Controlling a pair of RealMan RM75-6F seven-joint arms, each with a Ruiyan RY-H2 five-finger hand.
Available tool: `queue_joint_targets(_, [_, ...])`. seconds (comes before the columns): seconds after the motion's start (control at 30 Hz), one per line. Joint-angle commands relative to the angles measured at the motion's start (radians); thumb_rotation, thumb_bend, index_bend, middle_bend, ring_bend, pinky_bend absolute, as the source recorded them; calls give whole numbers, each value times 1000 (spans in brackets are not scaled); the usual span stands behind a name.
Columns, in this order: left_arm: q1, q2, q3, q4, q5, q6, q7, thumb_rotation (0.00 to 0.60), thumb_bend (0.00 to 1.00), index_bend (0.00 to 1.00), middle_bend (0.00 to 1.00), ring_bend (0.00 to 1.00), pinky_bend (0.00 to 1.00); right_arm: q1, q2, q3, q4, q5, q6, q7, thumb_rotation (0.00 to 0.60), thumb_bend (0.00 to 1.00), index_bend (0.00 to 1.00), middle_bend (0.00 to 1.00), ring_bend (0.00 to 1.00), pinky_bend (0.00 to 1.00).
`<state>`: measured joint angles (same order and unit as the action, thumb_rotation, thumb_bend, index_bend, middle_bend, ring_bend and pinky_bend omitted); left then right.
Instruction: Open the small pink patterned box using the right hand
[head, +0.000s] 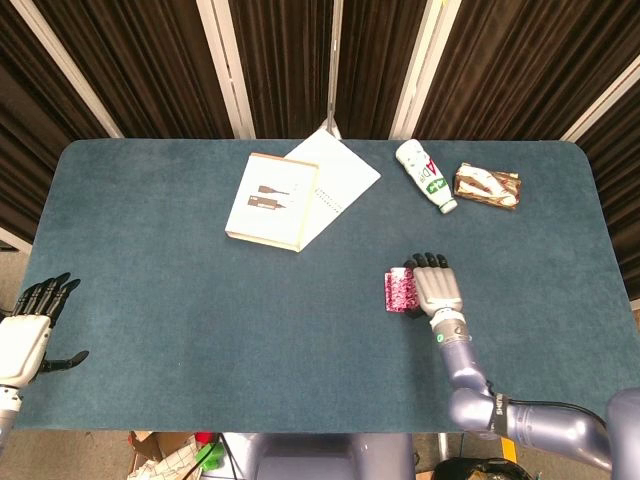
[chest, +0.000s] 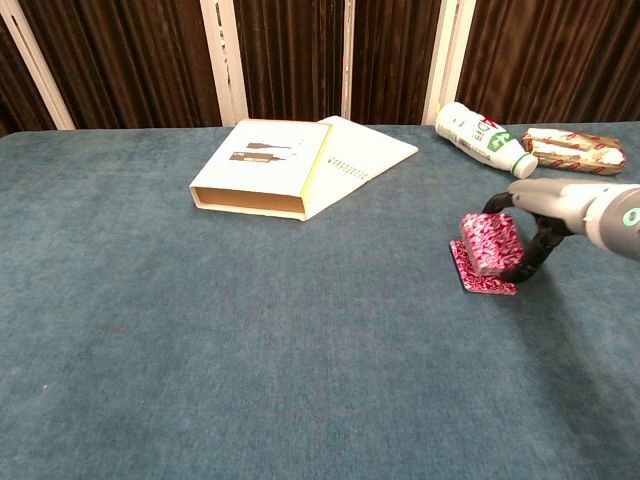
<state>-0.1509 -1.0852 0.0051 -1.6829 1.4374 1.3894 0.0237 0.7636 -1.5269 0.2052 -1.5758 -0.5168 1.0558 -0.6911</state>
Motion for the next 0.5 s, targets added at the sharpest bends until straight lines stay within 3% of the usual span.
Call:
queue_joint_targets(0.03, [1, -1, -2, 1, -1, 0, 2, 600, 73, 0, 0, 0, 0, -13, 38, -2, -21, -2, 8, 10, 600, 469, 571, 132, 0, 0])
queue_joint_targets(0.5, [1, -2, -9, -4, -10, -9, 9, 600, 73, 0, 0, 0, 0, -55, 81, -42, 12, 14, -39, 71, 600, 470, 571, 132, 0, 0])
